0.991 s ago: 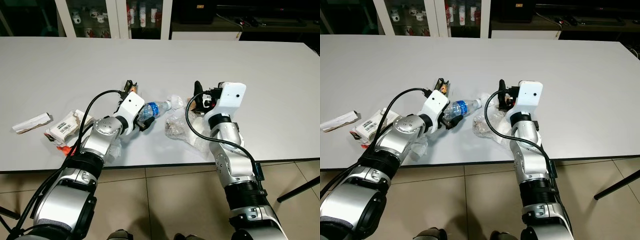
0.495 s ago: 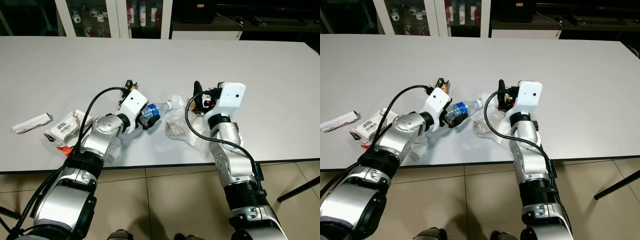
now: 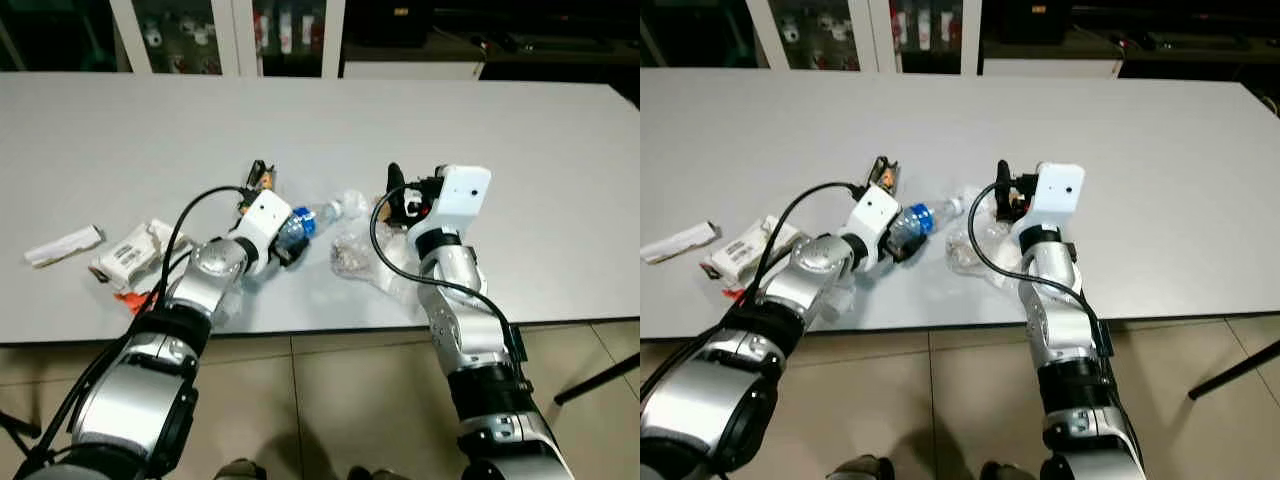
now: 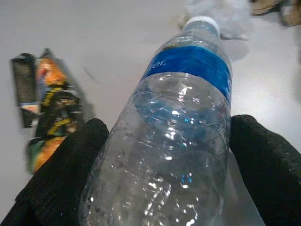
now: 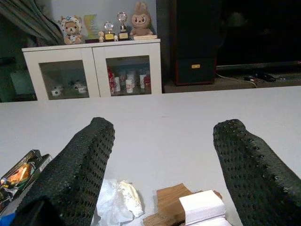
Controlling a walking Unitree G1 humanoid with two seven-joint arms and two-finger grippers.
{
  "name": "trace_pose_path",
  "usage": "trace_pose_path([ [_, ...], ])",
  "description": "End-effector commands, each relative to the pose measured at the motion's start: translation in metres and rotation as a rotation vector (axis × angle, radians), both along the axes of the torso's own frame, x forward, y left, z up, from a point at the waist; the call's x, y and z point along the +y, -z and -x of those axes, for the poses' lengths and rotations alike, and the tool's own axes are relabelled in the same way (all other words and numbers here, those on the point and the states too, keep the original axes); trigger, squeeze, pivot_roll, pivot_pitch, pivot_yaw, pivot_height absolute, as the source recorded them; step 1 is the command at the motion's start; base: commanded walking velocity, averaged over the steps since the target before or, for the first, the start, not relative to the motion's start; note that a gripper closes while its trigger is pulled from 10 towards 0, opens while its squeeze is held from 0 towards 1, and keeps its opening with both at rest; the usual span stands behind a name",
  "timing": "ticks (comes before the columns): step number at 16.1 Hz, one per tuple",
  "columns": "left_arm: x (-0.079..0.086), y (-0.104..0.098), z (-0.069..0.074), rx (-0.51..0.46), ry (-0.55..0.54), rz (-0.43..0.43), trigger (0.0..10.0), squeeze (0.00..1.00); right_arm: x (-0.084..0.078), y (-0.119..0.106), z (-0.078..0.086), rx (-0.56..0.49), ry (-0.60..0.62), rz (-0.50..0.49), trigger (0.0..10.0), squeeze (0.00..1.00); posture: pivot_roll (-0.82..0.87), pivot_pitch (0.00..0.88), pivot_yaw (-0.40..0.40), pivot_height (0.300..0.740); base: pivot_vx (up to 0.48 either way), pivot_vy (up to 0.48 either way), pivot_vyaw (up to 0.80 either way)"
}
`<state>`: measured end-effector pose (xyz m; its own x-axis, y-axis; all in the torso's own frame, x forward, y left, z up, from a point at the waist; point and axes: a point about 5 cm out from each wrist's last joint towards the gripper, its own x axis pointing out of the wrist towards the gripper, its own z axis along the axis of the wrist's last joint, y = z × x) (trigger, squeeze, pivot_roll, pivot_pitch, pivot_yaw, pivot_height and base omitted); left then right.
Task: Picking trash to rubbish bin
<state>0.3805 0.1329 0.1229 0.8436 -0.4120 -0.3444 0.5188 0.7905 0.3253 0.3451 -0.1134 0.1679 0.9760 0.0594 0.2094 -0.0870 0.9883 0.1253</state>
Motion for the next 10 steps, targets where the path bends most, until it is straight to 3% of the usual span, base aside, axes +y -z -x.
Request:
trace_pose_path([
  [1,-0.0074,-0.0041,-0.0033,0.0,-0.002,-0.017,10.0,0.0,-0.0026,-0.0014,0.001,-0.001,0.003,-0.006,10.0,0.0,0.0,0.064,-0.038,0.74,0.0,0.0,0.0],
  [7,-0.0139,-0.0083,-0.0067,-0.041,-0.033,0.02,10.0,0.0,-0.0031,0.0002,0.0025,0.005,0.006,-0.005,10.0,0.0,0.0,0.075,-0.039,0.74,0.0,0.0,0.0],
  [8,-0.0143,-0.0071,-0.006,-0.043,-0.037,0.027,0.0,0.0,-0.0028,0.0004,0.0029,0.006,0.007,-0.006,10.0,0.0,0.0,0.079,-0.039,0.74,0.0,0.0,0.0],
  [10,-0.0144,-0.0052,-0.0055,-0.043,-0.045,0.03,0.0,0.0,-0.0031,0.0007,0.003,0.007,0.008,-0.007,10.0,0.0,0.0,0.08,-0.039,0.74,0.0,0.0,0.0],
])
